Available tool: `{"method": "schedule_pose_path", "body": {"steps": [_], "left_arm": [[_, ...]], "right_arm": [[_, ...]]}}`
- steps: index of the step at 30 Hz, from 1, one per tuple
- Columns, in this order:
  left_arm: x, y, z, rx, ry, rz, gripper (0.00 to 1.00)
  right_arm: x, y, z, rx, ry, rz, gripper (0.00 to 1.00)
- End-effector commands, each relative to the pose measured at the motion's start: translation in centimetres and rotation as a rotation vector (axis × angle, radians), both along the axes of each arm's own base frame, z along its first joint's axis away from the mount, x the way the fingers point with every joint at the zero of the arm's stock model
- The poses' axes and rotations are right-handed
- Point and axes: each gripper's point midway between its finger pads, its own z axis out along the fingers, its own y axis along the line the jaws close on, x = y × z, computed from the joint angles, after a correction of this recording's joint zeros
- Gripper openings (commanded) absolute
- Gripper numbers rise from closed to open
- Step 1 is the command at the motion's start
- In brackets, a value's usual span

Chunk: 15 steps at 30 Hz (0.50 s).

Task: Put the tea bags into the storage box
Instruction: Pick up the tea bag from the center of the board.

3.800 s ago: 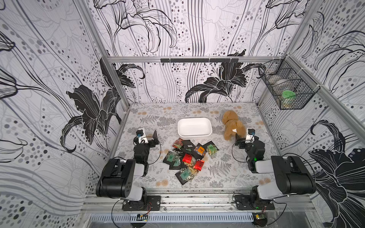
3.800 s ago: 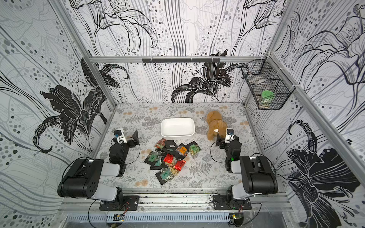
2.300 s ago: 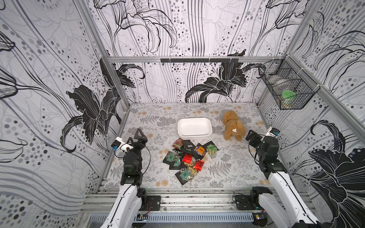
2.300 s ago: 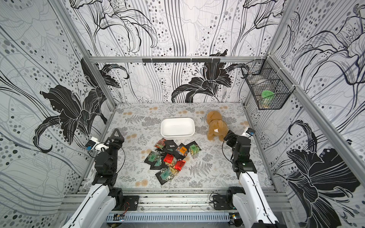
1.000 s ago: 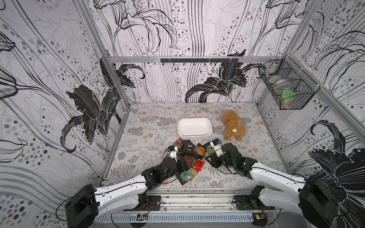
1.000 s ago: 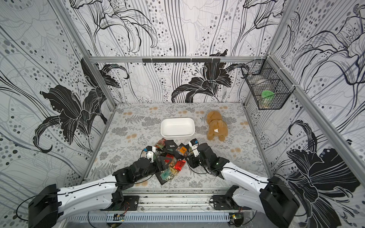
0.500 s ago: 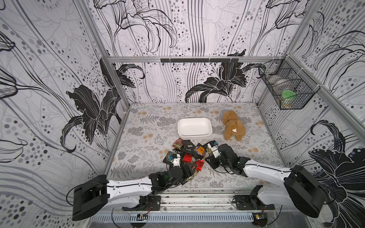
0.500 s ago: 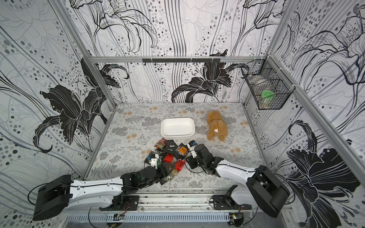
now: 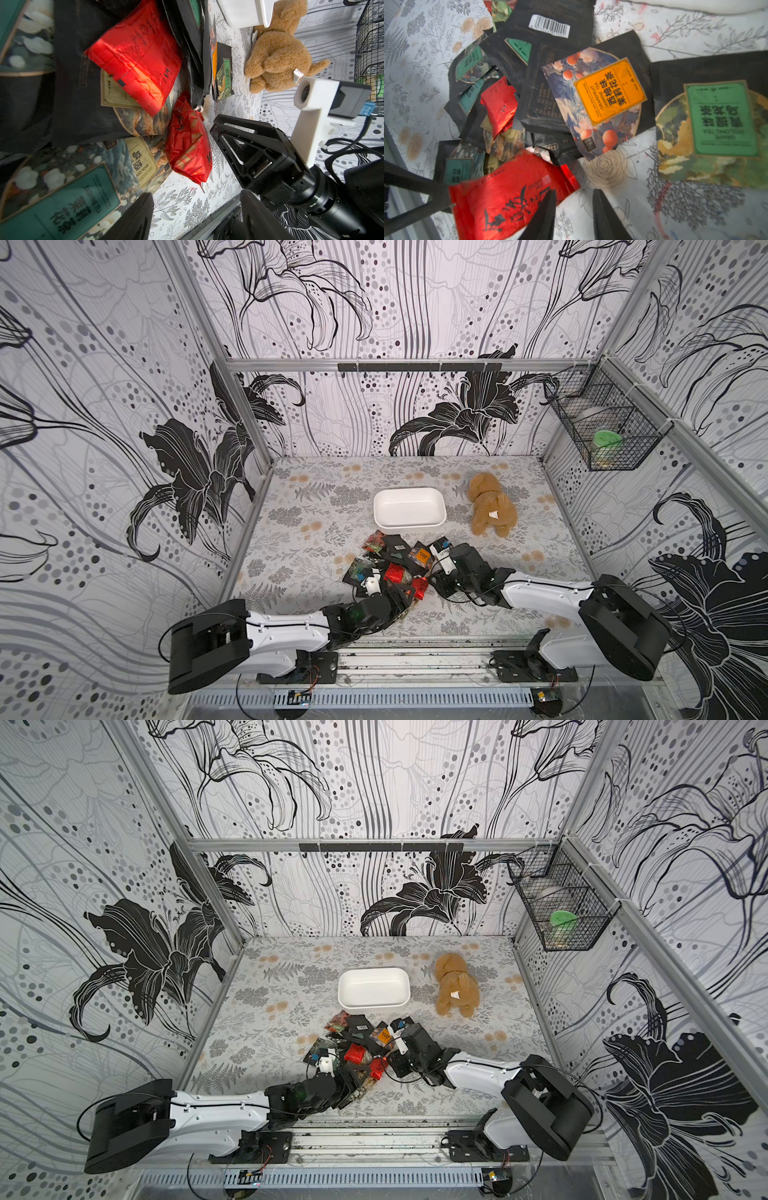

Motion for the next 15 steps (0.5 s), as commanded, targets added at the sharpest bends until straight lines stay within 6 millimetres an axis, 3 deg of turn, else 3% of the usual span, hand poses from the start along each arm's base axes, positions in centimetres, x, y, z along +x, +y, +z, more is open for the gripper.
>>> {"method": "schedule_pose_path", "body": {"steps": [1, 15], "left_arm": [[0.6, -0.7, 1.0, -0.064, -0.023, 0.030, 0.71], [1.3, -2.0, -0.1, -0.058, -0.005, 0.052, 0.66]], "right_arm": [[0.3, 0.7, 0.3, -0.015, -0.020, 0.021, 0.34], [0.0, 1.1, -0.5, -0.047, -0.007, 0.036, 0.34]]}}
